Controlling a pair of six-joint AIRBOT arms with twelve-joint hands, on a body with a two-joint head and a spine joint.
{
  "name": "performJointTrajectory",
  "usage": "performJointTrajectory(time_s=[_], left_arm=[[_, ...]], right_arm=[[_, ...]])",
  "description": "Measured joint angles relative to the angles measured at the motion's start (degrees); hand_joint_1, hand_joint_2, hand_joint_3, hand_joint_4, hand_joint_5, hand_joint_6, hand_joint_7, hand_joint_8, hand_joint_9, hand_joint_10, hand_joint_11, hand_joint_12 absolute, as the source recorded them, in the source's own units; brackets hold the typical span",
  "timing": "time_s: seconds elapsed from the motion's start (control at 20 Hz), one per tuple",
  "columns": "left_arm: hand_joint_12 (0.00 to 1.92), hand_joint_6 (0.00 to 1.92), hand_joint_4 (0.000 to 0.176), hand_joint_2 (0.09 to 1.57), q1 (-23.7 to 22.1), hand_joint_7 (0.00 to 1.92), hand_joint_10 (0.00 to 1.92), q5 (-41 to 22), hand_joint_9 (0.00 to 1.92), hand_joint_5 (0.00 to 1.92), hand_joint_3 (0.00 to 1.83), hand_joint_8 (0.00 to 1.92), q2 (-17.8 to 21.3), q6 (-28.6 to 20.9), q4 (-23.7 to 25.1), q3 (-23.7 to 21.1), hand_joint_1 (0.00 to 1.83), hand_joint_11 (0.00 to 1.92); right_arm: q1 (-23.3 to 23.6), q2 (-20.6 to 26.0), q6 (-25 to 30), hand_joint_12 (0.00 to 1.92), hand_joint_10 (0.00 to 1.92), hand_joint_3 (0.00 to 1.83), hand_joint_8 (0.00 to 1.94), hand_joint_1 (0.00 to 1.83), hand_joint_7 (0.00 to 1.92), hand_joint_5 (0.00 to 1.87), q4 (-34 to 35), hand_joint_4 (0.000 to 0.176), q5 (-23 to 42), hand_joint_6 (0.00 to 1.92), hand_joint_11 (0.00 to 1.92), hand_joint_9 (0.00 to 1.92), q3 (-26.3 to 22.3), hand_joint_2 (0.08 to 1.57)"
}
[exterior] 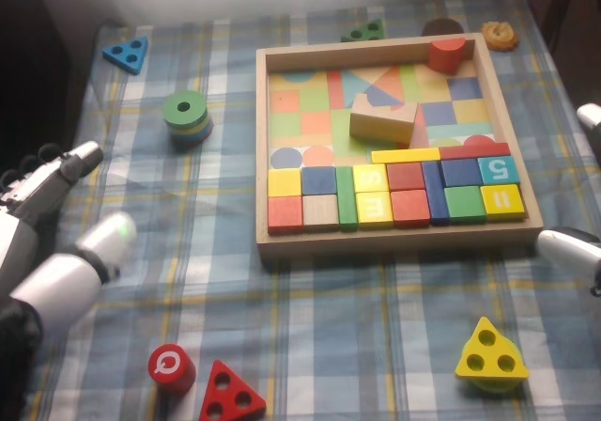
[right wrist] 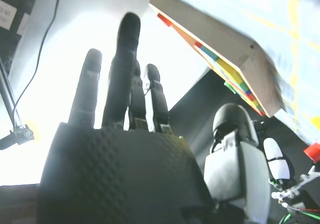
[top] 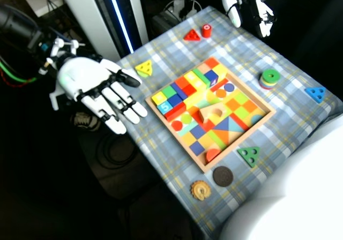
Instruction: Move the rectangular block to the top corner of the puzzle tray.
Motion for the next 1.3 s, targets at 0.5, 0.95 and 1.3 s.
performJointTrajectory(time_s=[0.5,0.95,1.3], left_arm=[[0.27,0.00,0.064,1.29,0.00,0.25,0.00,0.11,0.18,0.31,0.00,0.00,0.00,0.02,0.02,0.00,0.00,0.00],[0.39,0.00,0.053,1.29,0.00,0.27,0.00,0.11,0.20,0.32,0.00,0.00,0.00,0.02,0.02,0.00,0.00,0.00],[0.45,0.00,0.039,1.29,0.00,0.27,0.00,0.33,0.20,0.33,0.00,0.00,0.00,0.02,0.04,0.07,0.00,0.00]], right_arm=[[0.72,0.00,0.02,1.41,0.06,0.00,0.01,0.00,0.44,0.39,-0.98,0.012,-0.33,0.00,0.00,0.49,0.37,1.04],[1.53,0.00,0.04,0.84,0.03,0.00,0.00,0.00,0.37,0.39,-1.99,0.031,-0.55,0.00,0.00,0.31,0.72,1.04],[5.03,0.39,0.04,0.76,0.00,0.00,0.00,0.00,0.38,0.40,-5.68,0.012,-3.74,0.00,0.00,0.30,1.51,1.05]])
